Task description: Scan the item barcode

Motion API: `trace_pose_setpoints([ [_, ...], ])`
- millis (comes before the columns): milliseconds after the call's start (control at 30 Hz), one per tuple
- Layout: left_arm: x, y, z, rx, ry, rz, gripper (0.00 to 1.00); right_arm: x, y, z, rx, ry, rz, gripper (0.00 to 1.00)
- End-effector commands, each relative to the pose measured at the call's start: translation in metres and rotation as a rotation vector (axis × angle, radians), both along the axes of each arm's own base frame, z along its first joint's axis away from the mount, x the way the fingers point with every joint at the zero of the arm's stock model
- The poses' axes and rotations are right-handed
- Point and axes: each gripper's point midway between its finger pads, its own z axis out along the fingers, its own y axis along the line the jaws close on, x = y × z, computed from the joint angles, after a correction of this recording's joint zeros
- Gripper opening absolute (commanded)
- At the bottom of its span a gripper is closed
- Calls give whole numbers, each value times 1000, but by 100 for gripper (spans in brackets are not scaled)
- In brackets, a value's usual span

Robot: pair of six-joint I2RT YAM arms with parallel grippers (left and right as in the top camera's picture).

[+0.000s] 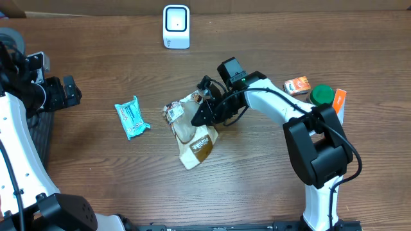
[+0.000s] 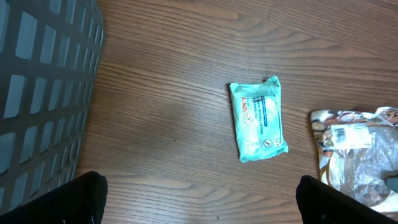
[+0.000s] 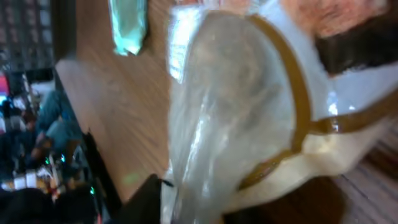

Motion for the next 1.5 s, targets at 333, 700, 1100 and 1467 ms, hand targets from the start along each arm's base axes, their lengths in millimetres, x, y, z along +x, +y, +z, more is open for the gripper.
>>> trace_pose_setpoints([
  [333,1,-4,2,6,-9,-34,100,-8,12,-24,-82,184,-253,4],
  [700,1,-4,2,6,-10,-33,100,6,17,112,280,-199,-34,4],
  [1100,1,-4,2,6,-10,-34,100,-37,-29,293,503,-563,-49,4],
  [1467,1,-4,2,6,-10,-33,100,-46,-35,303,531,-466,-81,4],
])
